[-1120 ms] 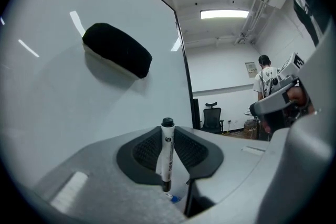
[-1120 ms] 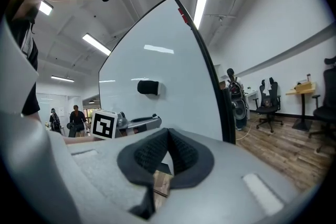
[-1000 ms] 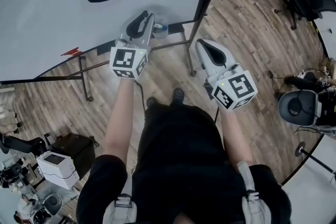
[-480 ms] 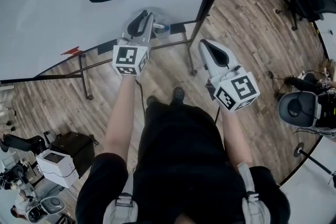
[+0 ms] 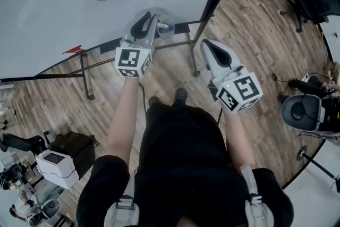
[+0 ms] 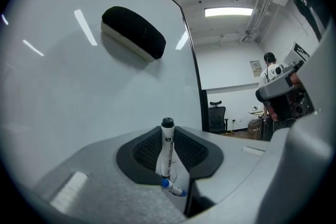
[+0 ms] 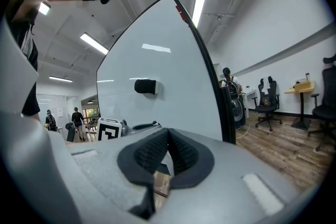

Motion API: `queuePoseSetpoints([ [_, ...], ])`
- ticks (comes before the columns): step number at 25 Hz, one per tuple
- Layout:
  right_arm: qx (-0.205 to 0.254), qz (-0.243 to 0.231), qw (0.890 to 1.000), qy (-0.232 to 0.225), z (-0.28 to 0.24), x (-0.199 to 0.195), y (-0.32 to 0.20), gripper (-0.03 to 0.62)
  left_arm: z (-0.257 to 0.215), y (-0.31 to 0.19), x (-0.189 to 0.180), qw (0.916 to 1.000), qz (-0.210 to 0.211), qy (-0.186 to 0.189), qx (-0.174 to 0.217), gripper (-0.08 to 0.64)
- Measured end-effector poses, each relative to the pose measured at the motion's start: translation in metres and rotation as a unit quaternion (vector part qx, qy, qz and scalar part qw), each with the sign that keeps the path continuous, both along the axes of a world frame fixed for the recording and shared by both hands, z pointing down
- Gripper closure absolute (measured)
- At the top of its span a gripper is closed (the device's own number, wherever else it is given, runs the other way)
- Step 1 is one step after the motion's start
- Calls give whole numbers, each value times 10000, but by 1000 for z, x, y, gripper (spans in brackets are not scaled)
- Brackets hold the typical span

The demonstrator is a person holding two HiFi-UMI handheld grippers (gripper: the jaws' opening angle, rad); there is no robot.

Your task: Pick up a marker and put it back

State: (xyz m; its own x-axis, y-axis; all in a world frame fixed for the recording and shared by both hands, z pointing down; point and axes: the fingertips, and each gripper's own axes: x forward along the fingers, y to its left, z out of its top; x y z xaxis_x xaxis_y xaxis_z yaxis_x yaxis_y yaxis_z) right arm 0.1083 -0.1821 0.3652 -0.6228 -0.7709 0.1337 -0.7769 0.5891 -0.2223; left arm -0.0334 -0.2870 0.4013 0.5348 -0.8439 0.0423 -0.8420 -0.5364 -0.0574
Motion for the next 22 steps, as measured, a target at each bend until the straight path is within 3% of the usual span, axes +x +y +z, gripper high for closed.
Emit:
queuePoseSetpoints([
  [14, -36, -24, 10000, -7, 2, 3, 6, 591, 44, 6, 7, 9983, 43, -2, -587, 483],
  [22, -26, -61, 10000, -15, 0, 2, 10, 591, 45, 13, 6, 9976, 58, 162, -674, 480],
])
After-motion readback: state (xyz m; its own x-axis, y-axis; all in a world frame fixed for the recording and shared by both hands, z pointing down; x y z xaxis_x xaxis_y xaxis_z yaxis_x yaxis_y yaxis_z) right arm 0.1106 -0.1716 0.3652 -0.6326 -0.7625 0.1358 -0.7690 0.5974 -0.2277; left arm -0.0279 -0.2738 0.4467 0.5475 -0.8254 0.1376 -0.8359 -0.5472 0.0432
